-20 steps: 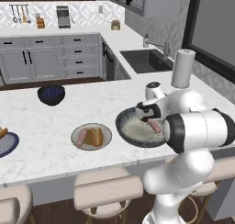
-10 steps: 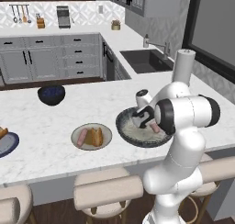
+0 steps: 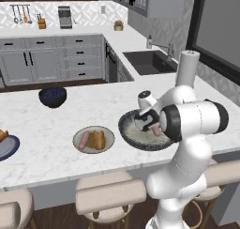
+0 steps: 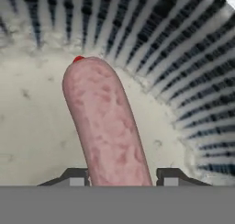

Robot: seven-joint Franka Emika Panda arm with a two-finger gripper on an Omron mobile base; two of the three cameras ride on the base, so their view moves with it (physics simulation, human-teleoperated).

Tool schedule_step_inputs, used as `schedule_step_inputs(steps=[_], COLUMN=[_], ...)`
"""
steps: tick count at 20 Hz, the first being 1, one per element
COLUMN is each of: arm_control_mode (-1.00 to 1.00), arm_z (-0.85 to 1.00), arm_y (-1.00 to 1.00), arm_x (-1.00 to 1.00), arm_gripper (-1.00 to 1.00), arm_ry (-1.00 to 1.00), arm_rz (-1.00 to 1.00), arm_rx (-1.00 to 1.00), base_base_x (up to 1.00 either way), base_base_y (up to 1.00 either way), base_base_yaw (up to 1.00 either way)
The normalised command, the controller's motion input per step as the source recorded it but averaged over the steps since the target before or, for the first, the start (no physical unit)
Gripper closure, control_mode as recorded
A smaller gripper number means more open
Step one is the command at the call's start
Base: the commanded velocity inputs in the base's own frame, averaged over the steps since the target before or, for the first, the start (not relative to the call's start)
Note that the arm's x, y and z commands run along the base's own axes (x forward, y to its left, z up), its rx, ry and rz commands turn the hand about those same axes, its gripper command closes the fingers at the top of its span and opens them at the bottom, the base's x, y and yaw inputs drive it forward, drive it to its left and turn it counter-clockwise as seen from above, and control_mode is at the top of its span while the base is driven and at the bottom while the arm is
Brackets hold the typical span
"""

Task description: Place one bun and one sausage from the bowl on each plate.

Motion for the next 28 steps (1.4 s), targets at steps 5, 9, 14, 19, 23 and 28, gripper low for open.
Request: schedule_step_inputs(steps=[5,9,14,19,23,28], arm_control_mode=[-1.0,-1.0,-1.0,1.0,1.0,1.0], arm_z=[1.0,1.0,0.58,0.0,0.0,0.0], arm_y=[0.0,0.01,0.26,0.0,0.0,0.0], arm_x=[-0.73,-0.99,-1.0,0.0,0.0,0.0], arm_gripper=[1.0,1.0,1.0,1.0,1.0,1.0], arm_ry=[-0.02,0.0,-0.12,0.0,0.0,0.0], arm_rz=[0.0,0.0,0.0,0.0,0.0,0.0], arm_rx=[0.1,0.25,0.27,0.0,0.0,0.0], base_base_x=[0.0,0.0,0.0,-0.67,0.0,0.05], base_base_y=[0.0,0.0,0.0,0.81,1.0,1.0], base_base_yaw=[0.0,0.0,0.0,-0.04,-0.12,-0.15])
